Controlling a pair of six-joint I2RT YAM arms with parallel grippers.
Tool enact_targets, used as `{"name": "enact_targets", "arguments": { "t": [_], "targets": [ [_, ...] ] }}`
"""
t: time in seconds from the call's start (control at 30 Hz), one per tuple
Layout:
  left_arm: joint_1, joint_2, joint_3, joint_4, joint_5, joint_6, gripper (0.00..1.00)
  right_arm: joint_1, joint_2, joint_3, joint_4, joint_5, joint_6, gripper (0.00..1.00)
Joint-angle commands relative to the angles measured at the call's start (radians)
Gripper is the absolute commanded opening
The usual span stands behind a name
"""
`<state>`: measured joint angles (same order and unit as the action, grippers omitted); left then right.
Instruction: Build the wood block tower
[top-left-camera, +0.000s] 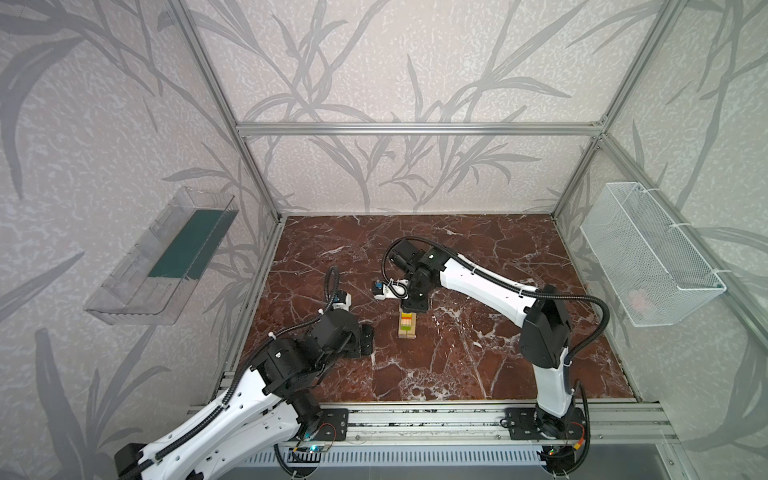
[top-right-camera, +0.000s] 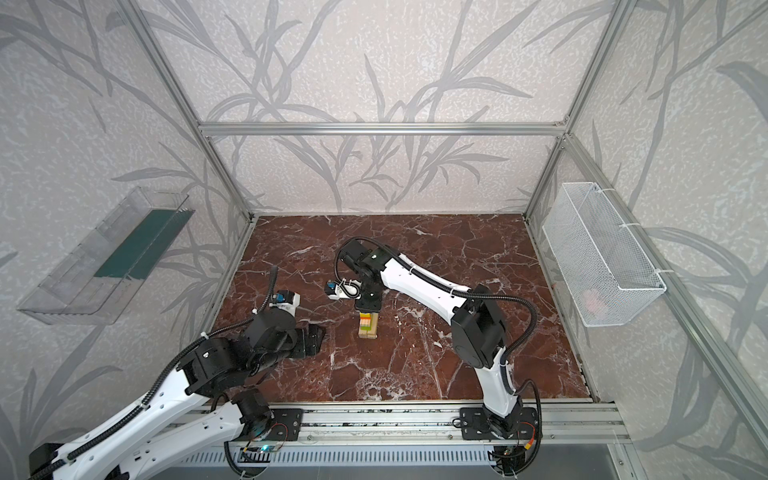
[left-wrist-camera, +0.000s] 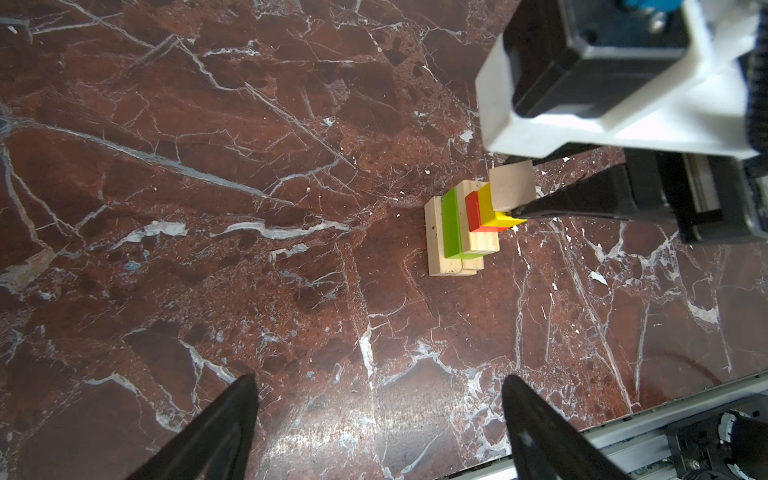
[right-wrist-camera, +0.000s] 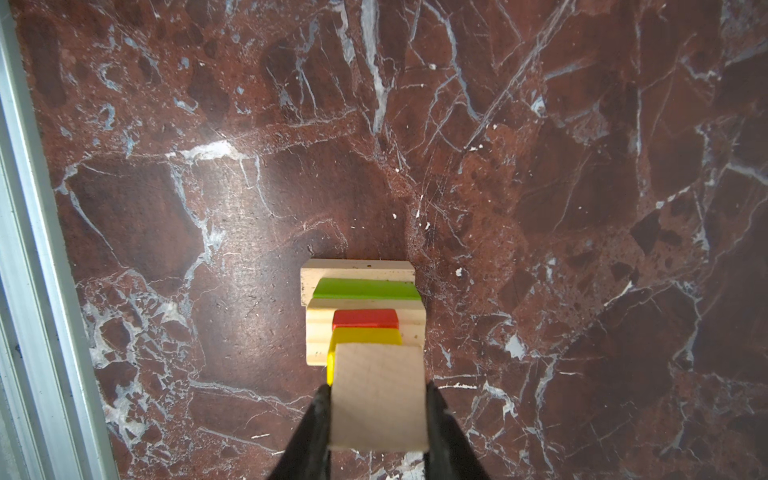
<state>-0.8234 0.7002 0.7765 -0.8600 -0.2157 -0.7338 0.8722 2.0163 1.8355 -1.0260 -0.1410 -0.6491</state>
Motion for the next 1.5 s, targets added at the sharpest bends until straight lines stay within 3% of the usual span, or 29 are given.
{"name": "enact_targets", "arguments": {
  "t": [0.0, 1.1, 1.33, 1.47],
  "targets": [
    [0.006, -0.001, 0.002, -0.026, -0.025, -0.006, 0.90, 0.005, 0.006, -0.004, -0.023, -0.004, -0.011, 0.25],
    [0.006, 0.002, 0.013, -0.030, -0.030, -0.006, 0.94, 0.005, -0.026, 0.011, -0.035, -0.037, -0.004, 0.44],
    [0.006, 0.001, 0.055, -0.060, -0.059, 0.003, 0.94, -0.023, -0.164, -0.022, 0.025, -0.083, 0.077, 0.54],
    [0.009, 0.006, 0.095, -0.090, -0.147, -0.011, 0.95, -0.062, -0.345, -0.151, 0.165, -0.073, 0.244, 0.64]
  ]
}}
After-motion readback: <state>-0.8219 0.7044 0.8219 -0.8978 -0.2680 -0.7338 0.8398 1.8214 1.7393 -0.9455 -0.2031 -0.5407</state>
